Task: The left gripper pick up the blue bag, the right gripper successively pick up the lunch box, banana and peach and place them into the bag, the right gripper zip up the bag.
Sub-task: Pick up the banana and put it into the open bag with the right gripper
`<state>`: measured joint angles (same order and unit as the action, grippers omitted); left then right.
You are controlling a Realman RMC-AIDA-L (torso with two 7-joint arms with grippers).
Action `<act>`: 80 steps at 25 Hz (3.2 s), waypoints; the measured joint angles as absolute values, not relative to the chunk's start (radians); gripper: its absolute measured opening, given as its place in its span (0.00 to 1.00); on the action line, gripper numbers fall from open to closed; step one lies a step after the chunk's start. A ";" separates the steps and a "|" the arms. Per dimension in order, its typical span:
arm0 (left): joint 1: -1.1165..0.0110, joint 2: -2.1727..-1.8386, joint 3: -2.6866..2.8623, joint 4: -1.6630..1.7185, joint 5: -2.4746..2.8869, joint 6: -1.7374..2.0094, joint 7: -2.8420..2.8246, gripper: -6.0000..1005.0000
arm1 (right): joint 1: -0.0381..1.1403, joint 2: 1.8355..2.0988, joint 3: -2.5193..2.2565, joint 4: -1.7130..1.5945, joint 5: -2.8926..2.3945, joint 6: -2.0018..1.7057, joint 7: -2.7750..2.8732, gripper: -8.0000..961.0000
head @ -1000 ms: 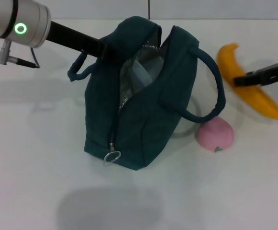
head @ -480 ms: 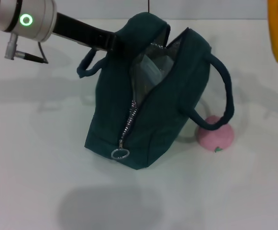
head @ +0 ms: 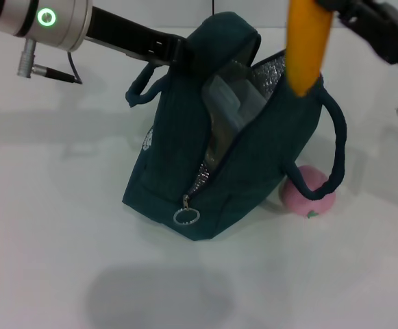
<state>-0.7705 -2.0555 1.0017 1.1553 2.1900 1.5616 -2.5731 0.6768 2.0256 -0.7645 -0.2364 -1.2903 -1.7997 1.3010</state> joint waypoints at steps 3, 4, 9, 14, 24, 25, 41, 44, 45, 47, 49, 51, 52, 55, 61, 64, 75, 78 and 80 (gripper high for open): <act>-0.782 -2.058 1.003 1.151 2.190 1.561 -2.575 0.12 | 0.728 2.027 -0.764 -0.120 -1.291 -1.804 1.198 0.42; -0.786 -2.059 1.004 1.151 2.190 1.561 -2.575 0.12 | 0.739 2.027 -0.764 -0.100 -1.293 -1.804 1.181 0.42; -0.790 -2.061 1.004 1.150 2.194 1.559 -2.575 0.12 | 0.782 2.028 -0.764 0.004 -1.302 -1.805 1.078 0.42; -0.790 -2.062 1.005 1.150 2.197 1.556 -2.574 0.12 | 0.795 2.028 -0.764 0.060 -1.332 -1.783 0.996 0.42; -0.793 -2.067 1.005 1.149 2.198 1.553 -2.576 0.12 | 0.803 2.028 -0.764 0.064 -1.355 -1.723 0.939 0.42; -0.793 -2.067 1.005 1.149 2.198 1.553 -2.576 0.12 | 0.806 2.028 -0.764 0.065 -1.356 -1.710 0.938 0.42; -0.796 -2.069 0.999 1.147 2.199 1.551 -2.570 0.12 | 0.857 2.028 -0.758 0.111 -1.419 -1.658 0.866 0.42; -0.797 -2.068 0.999 1.147 2.199 1.549 -2.568 0.12 | 0.857 2.028 -0.754 0.114 -1.441 -1.652 0.841 0.42; -0.798 -2.068 0.999 1.147 2.199 1.549 -2.568 0.12 | 0.857 2.028 -0.756 0.115 -1.444 -1.647 0.839 0.42; -0.800 -2.068 1.000 1.147 2.200 1.549 -2.568 0.12 | 0.858 2.028 -0.759 0.116 -1.449 -1.641 0.839 0.43; -0.800 -2.067 1.001 1.147 2.200 1.549 -2.570 0.12 | 0.858 2.027 -0.757 0.116 -1.461 -1.640 0.842 0.43; -0.800 -2.065 1.001 1.147 2.200 1.549 -2.572 0.12 | 0.856 2.028 -0.758 0.117 -1.476 -1.642 0.845 0.43; -0.799 -2.065 1.000 1.147 2.200 1.549 -2.573 0.12 | 0.854 2.029 -0.761 0.117 -1.480 -1.648 0.854 0.43; -0.794 -2.063 0.999 1.147 2.201 1.549 -2.574 0.12 | 0.847 2.029 -0.764 0.105 -1.493 -1.655 0.892 0.44; -0.799 -2.064 0.999 1.146 2.228 1.546 -2.574 0.12 | 0.818 2.028 -0.766 0.054 -1.500 -1.662 1.001 0.45; -0.799 -2.064 0.999 1.146 2.236 1.539 -2.575 0.12 | 0.803 2.028 -0.781 0.015 -1.501 -1.660 1.071 0.45; -0.795 -2.063 0.999 1.144 2.238 1.537 -2.576 0.12 | 0.793 2.025 -0.923 -0.103 -1.502 -1.595 1.278 0.47; -0.795 -2.062 0.999 1.144 2.238 1.537 -2.576 0.12 | 0.782 2.024 -0.936 -0.128 -1.502 -1.600 1.294 0.48; -0.795 -2.062 0.999 1.144 2.238 1.537 -2.576 0.12 | 0.753 2.026 -0.987 -0.205 -1.501 -1.608 1.346 0.48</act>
